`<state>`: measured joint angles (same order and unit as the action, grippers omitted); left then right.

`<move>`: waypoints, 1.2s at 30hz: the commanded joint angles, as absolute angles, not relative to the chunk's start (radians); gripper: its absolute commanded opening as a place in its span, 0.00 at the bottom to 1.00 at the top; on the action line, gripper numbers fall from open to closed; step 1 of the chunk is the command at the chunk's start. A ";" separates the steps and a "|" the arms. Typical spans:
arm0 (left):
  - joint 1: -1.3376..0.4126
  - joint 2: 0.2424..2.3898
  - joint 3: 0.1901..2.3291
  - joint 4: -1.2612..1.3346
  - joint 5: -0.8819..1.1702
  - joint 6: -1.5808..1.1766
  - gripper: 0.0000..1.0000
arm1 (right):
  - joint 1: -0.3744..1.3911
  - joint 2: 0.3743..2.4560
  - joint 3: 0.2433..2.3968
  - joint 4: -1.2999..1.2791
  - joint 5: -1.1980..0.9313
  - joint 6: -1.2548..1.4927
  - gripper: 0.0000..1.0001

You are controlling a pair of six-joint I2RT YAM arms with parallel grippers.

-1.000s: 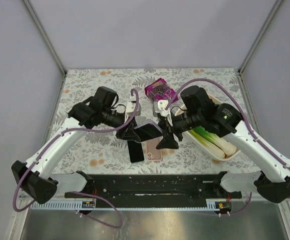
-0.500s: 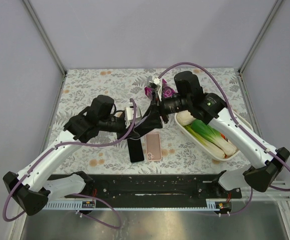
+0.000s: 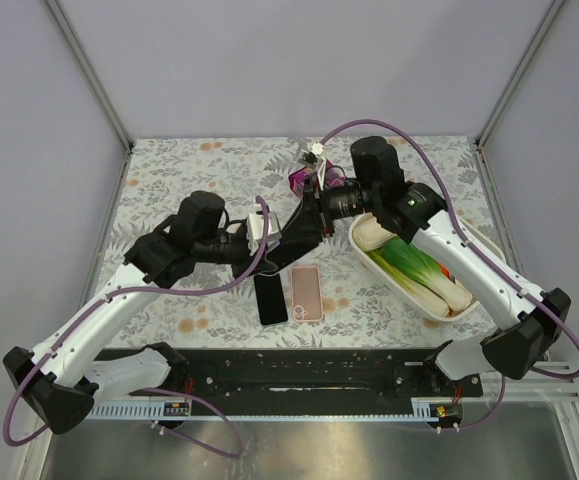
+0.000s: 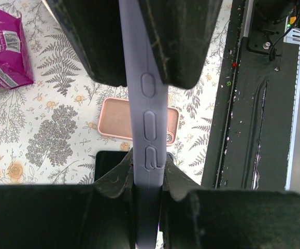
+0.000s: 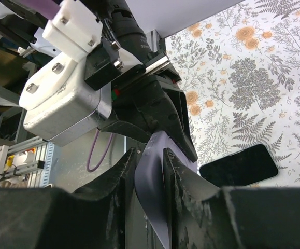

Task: Take the phone out of the phone case
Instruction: Remove the phone case from the phone.

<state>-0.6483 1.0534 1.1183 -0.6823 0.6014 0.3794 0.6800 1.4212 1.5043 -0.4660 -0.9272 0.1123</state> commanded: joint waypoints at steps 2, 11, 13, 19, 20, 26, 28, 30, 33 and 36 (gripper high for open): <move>-0.661 1.028 1.135 -0.591 0.499 0.383 0.00 | 0.654 1.440 1.485 -0.400 -0.936 0.233 0.05; -0.706 1.022 1.144 -0.591 0.382 0.407 0.00 | 0.615 1.506 1.436 -0.331 -0.896 0.374 0.00; -0.712 1.019 1.144 -0.589 0.367 0.410 0.00 | 0.601 1.529 1.427 -0.310 -0.905 0.417 0.00; -0.733 1.023 1.149 -0.578 0.318 0.414 0.00 | 0.591 1.563 1.407 -0.250 -0.936 0.489 0.00; -0.736 1.025 1.152 -0.578 0.310 0.413 0.00 | 0.591 1.572 1.407 -0.247 -0.937 0.494 0.00; -0.749 1.031 1.161 -0.569 0.282 0.410 0.00 | 0.591 1.586 1.381 -0.216 -0.937 0.523 0.00; -0.755 1.032 1.164 -0.569 0.270 0.410 0.00 | 0.588 1.592 1.376 -0.213 -0.939 0.531 0.00; -0.758 1.032 1.164 -0.566 0.259 0.411 0.00 | 0.586 1.595 1.368 -0.210 -0.934 0.538 0.00; -0.762 1.035 1.169 -0.566 0.247 0.416 0.00 | 0.584 1.606 1.364 -0.210 -0.927 0.549 0.00; -0.767 1.035 1.170 -0.566 0.232 0.420 0.00 | 0.583 1.618 1.364 -0.210 -0.917 0.560 0.00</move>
